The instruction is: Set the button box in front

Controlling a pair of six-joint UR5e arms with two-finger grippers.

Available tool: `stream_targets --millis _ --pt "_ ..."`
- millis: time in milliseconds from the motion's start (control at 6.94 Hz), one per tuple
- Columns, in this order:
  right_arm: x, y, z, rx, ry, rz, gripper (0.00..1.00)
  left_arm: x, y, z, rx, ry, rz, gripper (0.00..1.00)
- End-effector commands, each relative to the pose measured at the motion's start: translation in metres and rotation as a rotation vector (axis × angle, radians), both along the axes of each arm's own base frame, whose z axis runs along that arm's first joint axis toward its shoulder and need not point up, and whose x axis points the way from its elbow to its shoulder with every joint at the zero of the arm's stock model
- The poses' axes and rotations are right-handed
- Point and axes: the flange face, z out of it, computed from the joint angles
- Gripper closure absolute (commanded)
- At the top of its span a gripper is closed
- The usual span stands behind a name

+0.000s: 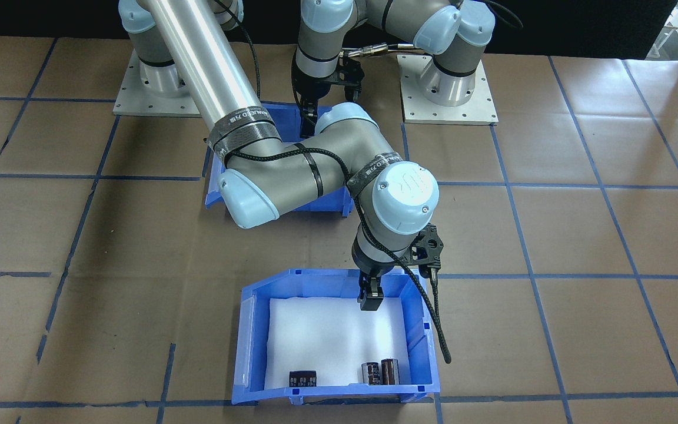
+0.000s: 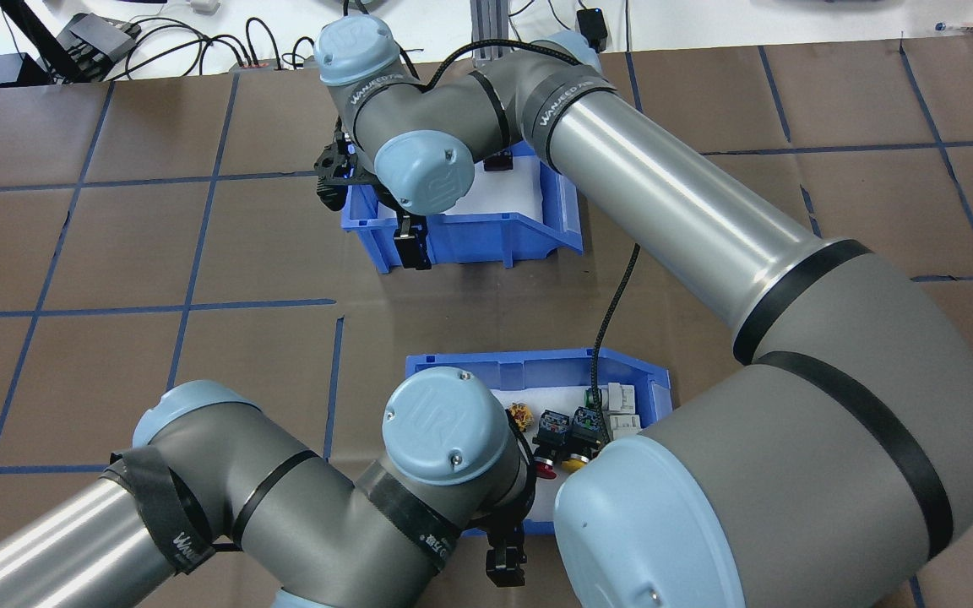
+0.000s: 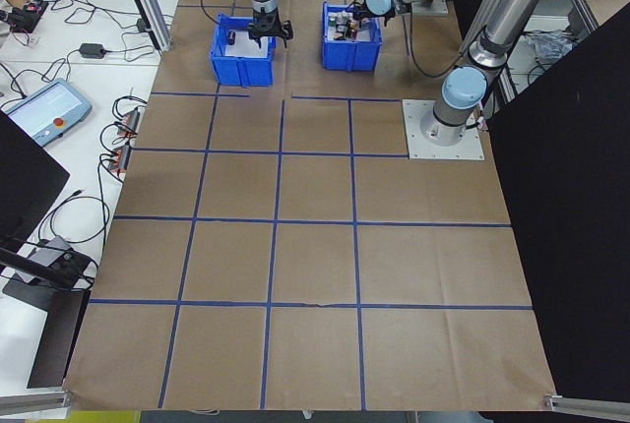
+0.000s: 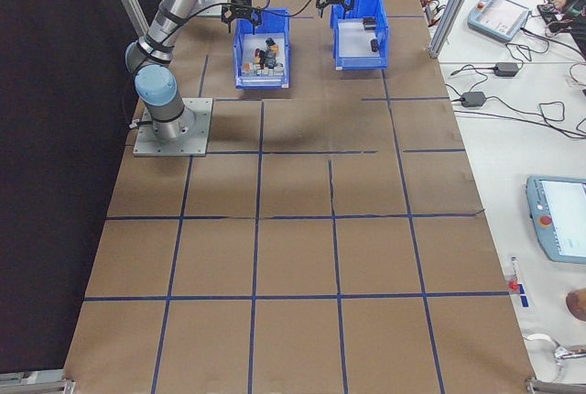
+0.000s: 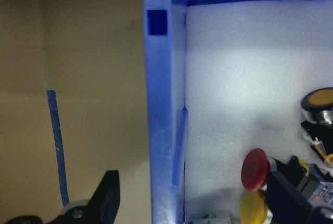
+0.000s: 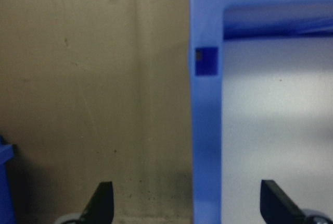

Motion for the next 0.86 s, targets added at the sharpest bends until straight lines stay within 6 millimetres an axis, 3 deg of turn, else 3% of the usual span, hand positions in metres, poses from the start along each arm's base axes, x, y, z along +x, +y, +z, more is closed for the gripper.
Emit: stream_targets --millis 0,144,288,577,721 --pt "0.0 0.006 0.004 -0.028 -0.014 -0.002 0.0 -0.013 -0.001 -0.022 0.003 -0.005 -0.023 0.0" --pt "-0.003 0.004 0.004 -0.029 -0.013 -0.008 0.05 -0.015 0.003 -0.026 0.006 -0.011 -0.04 0.04" --pt "-0.004 0.003 0.005 -0.033 -0.002 -0.01 0.27 -0.015 0.005 -0.026 0.007 -0.008 -0.042 0.29" --pt "-0.007 0.002 0.005 -0.044 0.02 -0.007 0.52 -0.014 0.01 -0.031 -0.055 0.059 -0.042 0.87" --pt "-0.006 0.003 0.005 -0.054 0.038 0.001 0.61 -0.02 0.012 -0.028 -0.08 0.15 -0.045 1.0"
